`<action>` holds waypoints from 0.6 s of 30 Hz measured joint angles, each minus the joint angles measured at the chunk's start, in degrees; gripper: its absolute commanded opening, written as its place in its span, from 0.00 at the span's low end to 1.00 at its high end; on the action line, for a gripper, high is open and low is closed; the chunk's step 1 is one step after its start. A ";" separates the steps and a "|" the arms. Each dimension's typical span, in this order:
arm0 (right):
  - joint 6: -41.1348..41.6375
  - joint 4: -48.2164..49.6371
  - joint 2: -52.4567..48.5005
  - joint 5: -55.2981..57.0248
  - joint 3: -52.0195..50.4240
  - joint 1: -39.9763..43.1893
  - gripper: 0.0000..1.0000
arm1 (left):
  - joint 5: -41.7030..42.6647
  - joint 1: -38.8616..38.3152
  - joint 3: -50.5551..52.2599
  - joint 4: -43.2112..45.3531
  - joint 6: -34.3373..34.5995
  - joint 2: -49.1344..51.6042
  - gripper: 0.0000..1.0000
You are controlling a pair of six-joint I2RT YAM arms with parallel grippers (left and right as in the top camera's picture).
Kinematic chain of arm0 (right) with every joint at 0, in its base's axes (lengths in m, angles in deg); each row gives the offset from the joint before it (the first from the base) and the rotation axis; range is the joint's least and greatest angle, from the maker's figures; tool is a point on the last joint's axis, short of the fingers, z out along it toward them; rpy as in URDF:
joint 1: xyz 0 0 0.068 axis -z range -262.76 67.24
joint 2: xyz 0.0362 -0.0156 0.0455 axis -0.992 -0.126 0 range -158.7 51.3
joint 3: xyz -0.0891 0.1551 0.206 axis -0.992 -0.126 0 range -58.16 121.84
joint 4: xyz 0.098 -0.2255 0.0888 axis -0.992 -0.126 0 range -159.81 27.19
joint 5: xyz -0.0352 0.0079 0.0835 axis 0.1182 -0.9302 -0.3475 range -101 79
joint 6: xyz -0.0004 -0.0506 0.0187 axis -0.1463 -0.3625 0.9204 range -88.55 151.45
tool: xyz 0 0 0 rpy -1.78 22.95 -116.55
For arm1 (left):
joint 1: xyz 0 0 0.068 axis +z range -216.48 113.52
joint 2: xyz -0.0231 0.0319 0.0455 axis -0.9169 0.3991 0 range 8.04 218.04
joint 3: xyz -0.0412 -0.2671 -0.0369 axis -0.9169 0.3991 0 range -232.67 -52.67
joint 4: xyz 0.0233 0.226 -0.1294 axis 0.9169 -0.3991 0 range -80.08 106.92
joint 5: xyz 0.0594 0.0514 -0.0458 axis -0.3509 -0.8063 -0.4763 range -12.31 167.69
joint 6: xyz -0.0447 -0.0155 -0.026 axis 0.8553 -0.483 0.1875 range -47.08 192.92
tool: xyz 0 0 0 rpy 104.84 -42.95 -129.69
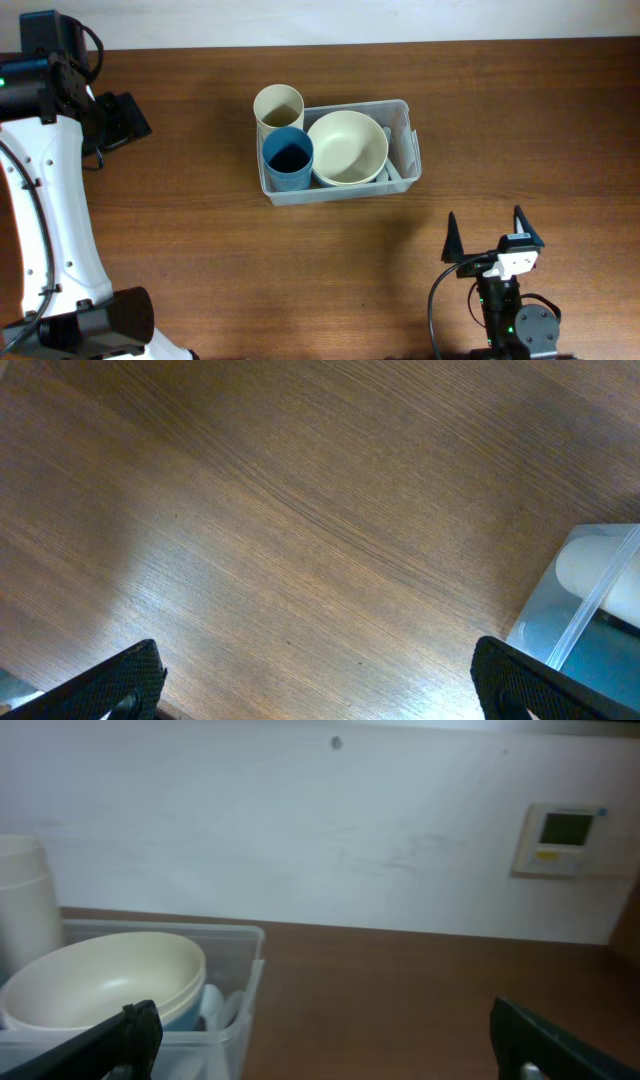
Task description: Pack container
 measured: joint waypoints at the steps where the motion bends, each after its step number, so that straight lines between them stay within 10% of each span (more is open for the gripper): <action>1: -0.02 0.02 0.00 -0.31 -0.02 0.68 0.99 | 0.00 0.00 0.00 0.00 0.00 0.00 1.00; 18: -0.02 -5.68 0.02 -1.09 -2.56 2.64 0.99 | -0.02 0.00 0.00 0.00 0.00 0.00 1.00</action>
